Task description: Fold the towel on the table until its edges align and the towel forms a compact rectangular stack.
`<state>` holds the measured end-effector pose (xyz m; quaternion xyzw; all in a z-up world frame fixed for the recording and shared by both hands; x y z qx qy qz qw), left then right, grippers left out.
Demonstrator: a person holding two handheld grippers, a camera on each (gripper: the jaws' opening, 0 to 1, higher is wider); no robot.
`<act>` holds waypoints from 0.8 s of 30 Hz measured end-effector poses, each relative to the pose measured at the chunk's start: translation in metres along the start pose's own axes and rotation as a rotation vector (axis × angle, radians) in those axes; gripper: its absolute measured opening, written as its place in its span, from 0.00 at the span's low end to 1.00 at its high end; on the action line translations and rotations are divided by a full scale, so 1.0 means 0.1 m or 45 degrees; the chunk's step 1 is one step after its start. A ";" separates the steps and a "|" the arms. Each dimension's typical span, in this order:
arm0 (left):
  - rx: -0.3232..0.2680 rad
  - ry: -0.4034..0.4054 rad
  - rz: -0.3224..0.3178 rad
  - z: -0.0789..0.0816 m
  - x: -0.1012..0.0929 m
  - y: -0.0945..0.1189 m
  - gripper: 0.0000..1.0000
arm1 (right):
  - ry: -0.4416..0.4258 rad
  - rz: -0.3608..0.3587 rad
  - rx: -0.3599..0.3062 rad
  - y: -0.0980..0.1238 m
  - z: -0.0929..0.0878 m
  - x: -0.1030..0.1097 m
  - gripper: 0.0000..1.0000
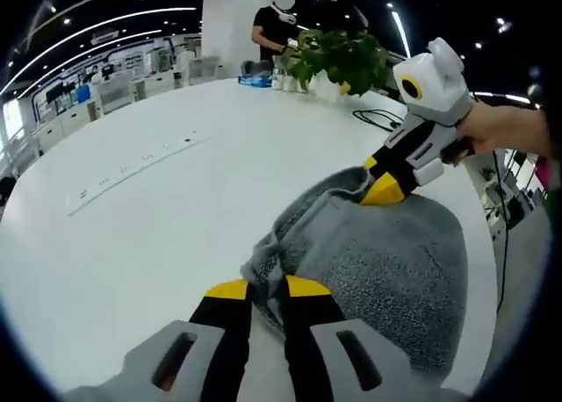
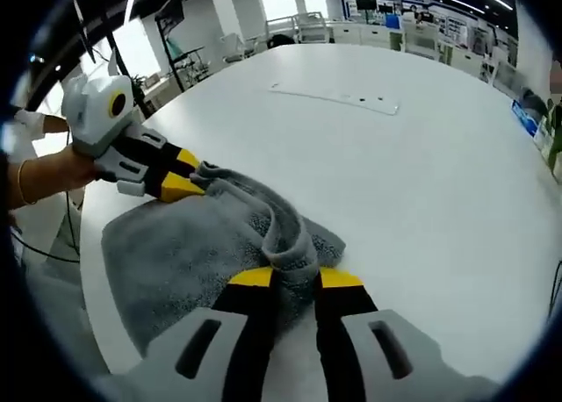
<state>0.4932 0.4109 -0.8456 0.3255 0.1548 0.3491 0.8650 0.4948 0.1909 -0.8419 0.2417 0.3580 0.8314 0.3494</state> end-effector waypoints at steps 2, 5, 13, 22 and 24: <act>-0.006 -0.002 0.011 0.00 0.01 0.00 0.12 | 0.013 -0.013 -0.003 -0.01 0.03 -0.01 0.15; -0.010 0.007 0.014 0.00 0.02 0.00 0.12 | 0.053 -0.036 0.006 -0.01 0.05 0.01 0.15; 0.014 0.000 0.083 0.07 -0.02 0.05 0.15 | 0.168 -0.117 -0.036 0.10 0.11 0.07 0.15; -0.095 0.117 0.088 0.22 0.01 0.34 0.31 | 0.109 -0.079 -0.140 0.33 0.19 0.16 0.26; -0.103 0.106 0.089 0.23 -0.01 0.40 0.35 | 0.117 -0.077 -0.146 0.37 0.18 0.18 0.30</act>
Point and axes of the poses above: the point that each gripper's makers call its tool centre point, and the gripper's own axes: y roughly backward along the fingers, x roughly to its left, z roughly out of its top, the point moved 9 cm from there along y, roughly backward along the fingers
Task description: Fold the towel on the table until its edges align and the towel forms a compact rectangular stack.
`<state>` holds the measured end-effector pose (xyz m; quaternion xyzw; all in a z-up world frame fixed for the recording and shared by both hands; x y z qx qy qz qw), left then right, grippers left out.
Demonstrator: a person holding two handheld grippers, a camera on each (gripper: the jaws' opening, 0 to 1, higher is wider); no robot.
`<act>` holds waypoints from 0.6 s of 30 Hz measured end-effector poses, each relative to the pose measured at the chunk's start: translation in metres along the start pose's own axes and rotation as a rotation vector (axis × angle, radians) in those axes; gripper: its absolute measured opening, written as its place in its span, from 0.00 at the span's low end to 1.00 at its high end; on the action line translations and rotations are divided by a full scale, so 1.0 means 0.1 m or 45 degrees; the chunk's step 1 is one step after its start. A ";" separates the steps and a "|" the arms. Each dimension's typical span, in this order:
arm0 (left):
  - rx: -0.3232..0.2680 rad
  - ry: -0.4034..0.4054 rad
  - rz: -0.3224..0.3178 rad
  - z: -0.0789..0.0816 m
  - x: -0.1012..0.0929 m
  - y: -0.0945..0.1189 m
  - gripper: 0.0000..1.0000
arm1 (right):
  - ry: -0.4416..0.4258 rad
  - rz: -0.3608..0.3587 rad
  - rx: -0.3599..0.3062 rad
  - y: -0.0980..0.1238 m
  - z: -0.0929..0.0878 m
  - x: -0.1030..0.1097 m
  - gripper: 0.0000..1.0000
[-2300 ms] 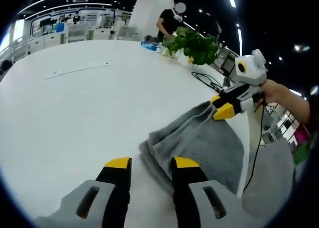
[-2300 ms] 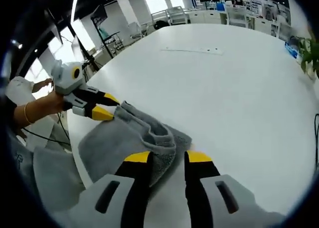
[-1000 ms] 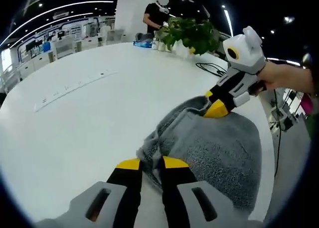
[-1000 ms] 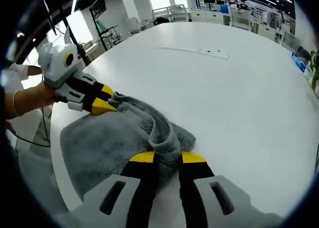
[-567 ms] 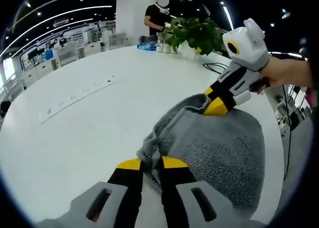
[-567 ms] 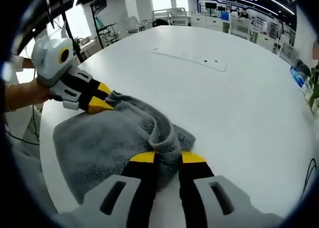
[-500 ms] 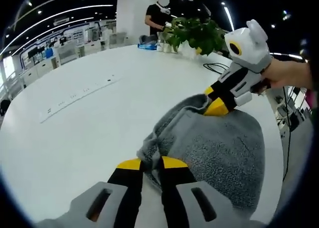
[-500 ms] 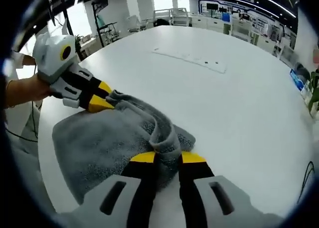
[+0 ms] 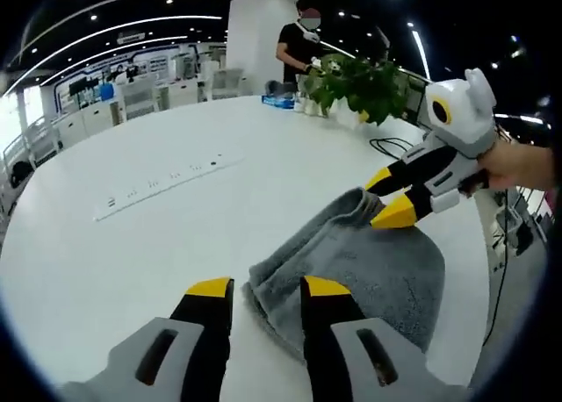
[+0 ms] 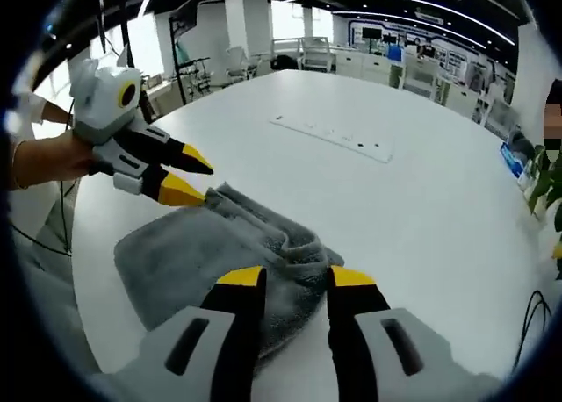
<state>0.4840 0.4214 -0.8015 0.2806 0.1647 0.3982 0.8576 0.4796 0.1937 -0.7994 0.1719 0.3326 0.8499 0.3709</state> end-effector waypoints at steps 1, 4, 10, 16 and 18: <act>-0.006 -0.008 -0.002 0.01 -0.02 0.04 0.37 | -0.001 0.008 -0.010 0.04 0.00 0.02 0.31; -0.025 -0.045 -0.018 0.02 -0.11 0.16 0.46 | 0.004 0.029 -0.037 0.17 -0.02 0.08 0.33; -0.062 -0.038 -0.072 -0.01 -0.33 0.39 0.57 | 0.009 0.041 -0.066 0.41 -0.10 0.19 0.36; -0.119 -0.029 -0.087 -0.06 -0.48 0.66 0.65 | -0.024 0.015 -0.087 0.63 -0.15 0.27 0.51; -0.136 -0.026 -0.061 -0.08 -0.52 0.78 0.65 | 0.001 0.011 -0.106 0.72 -0.20 0.33 0.62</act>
Point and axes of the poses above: the point that each gripper's makers call its tool centre point, and the gripper's own axes: y roughly backward along the fingers, x roughly to its left, z roughly out of its top, the point moved 9 cm from there along y, roughly backward along the fingers
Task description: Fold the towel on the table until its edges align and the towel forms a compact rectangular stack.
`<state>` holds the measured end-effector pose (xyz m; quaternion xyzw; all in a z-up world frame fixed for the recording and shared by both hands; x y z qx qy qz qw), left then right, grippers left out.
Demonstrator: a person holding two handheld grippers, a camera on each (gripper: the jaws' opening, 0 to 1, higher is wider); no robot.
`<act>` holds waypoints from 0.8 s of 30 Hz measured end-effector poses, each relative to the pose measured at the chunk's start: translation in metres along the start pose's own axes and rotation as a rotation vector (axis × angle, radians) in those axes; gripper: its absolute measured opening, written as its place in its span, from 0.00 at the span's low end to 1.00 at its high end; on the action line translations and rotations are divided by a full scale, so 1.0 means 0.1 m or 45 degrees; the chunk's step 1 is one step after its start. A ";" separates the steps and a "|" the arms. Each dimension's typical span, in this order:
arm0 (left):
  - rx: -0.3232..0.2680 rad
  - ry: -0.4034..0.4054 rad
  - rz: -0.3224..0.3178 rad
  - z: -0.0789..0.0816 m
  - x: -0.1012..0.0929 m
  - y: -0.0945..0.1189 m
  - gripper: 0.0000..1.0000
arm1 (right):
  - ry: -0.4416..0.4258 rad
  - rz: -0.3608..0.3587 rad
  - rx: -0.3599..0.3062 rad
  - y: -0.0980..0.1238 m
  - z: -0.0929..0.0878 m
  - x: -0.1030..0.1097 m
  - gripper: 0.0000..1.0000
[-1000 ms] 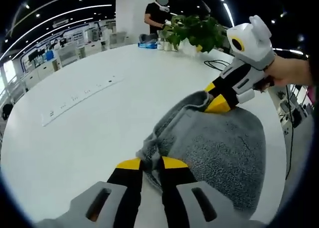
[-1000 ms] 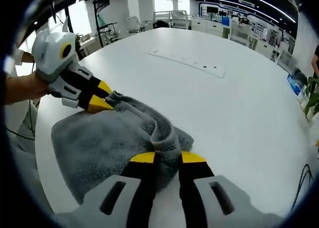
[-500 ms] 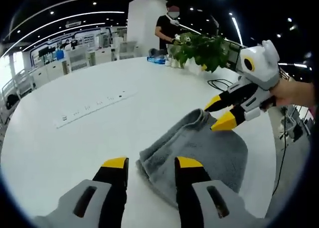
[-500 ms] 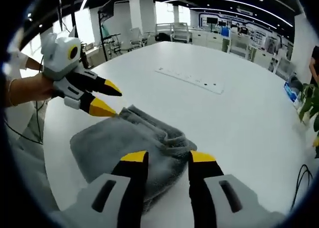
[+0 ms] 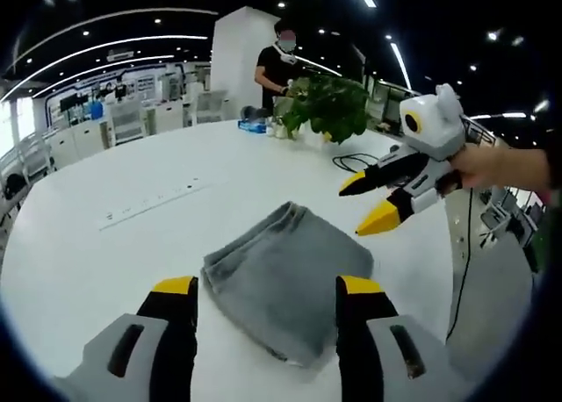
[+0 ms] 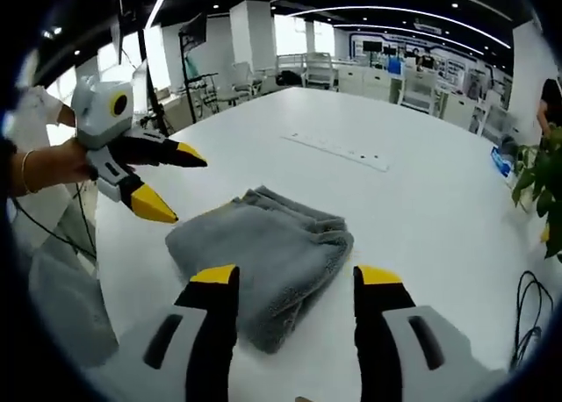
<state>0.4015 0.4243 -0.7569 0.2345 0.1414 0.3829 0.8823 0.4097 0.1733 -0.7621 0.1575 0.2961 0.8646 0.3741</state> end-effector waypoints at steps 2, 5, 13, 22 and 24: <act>-0.037 -0.010 0.031 -0.01 -0.03 0.11 0.65 | 0.022 -0.016 0.008 0.10 -0.07 0.03 0.66; -0.056 0.008 0.034 -0.07 -0.11 0.23 0.67 | -0.009 -0.016 0.003 0.25 -0.16 0.06 0.66; -0.052 0.001 -0.002 -0.30 -0.40 0.46 0.80 | -0.041 0.014 -0.019 0.56 -0.46 0.30 0.68; -0.071 0.059 0.014 -0.58 -0.63 0.68 0.87 | -0.098 0.025 -0.043 0.75 -0.71 0.58 0.68; -0.073 0.075 0.013 -0.63 -0.67 0.72 0.87 | -0.111 0.029 -0.039 0.78 -0.78 0.64 0.68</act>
Point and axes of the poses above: the point that each gripper's makers call its tool centre point, and the gripper's own axes: y roughly backward along the fingers, x roughly to its left, z roughly out of its top, the point moved 9 cm from there along y, roughly backward along the fingers
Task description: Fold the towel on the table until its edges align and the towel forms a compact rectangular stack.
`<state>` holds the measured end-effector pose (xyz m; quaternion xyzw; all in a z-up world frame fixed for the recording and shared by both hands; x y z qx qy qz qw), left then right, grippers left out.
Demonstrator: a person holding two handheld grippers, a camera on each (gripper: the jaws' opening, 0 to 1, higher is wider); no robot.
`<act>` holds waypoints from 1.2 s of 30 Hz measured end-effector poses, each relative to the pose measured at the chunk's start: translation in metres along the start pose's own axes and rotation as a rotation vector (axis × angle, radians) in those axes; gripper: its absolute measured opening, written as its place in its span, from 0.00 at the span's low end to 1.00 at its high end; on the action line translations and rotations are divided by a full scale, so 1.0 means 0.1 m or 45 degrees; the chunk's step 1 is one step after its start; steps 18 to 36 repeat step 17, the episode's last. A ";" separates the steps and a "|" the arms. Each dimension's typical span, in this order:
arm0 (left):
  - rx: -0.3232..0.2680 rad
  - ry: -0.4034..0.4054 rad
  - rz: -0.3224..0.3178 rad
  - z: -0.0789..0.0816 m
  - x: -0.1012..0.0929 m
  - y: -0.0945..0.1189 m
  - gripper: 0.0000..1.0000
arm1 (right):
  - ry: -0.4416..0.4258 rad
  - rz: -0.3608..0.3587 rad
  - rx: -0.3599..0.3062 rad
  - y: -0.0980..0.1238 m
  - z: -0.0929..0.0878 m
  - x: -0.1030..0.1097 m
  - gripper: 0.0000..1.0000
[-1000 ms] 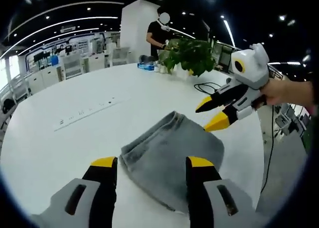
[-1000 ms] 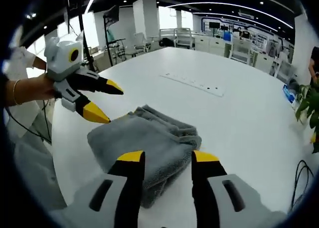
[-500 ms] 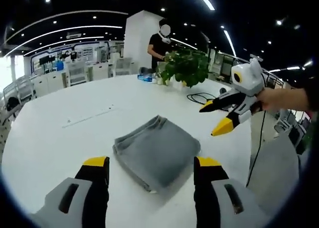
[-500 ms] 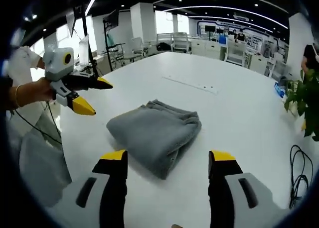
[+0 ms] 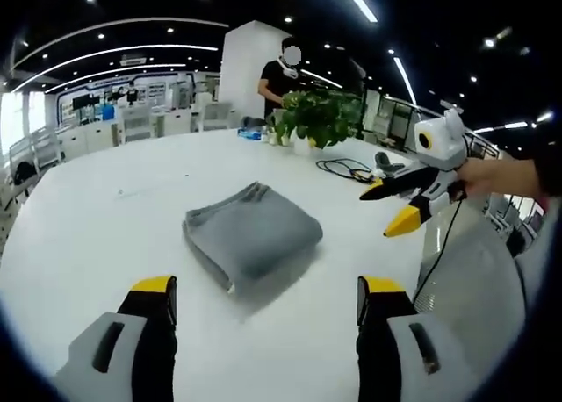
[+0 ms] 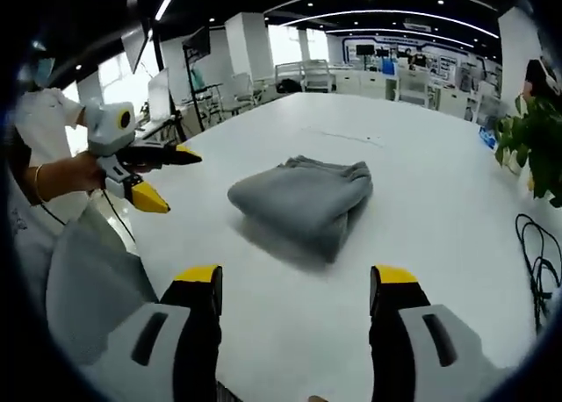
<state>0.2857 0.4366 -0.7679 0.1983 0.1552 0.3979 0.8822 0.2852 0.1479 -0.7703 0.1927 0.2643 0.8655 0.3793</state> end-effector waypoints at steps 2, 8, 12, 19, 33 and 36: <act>0.001 0.005 0.000 -0.03 -0.02 0.03 0.88 | -0.006 0.000 0.005 0.02 -0.04 0.03 0.68; -0.006 0.008 -0.011 -0.12 -0.07 0.09 0.91 | -0.025 -0.013 0.000 0.09 -0.12 0.13 0.68; -0.010 0.012 -0.034 -0.17 -0.12 0.11 0.94 | -0.039 -0.029 0.004 0.13 -0.19 0.18 0.69; -0.053 0.022 -0.047 -0.16 -0.18 0.16 0.94 | -0.049 -0.031 0.018 0.22 -0.26 0.21 0.68; -0.053 0.022 -0.047 -0.16 -0.18 0.16 0.94 | -0.049 -0.031 0.018 0.22 -0.26 0.21 0.68; -0.053 0.022 -0.047 -0.16 -0.18 0.16 0.94 | -0.049 -0.031 0.018 0.22 -0.26 0.21 0.68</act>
Point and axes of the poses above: the point that each gripper's makers call its tool centre point, and the gripper's own axes: y roughly backward along the fingers, x roughly to its left, z roughly out of its top, the point moved 9 cm from there along y, roughly backward along the fingers
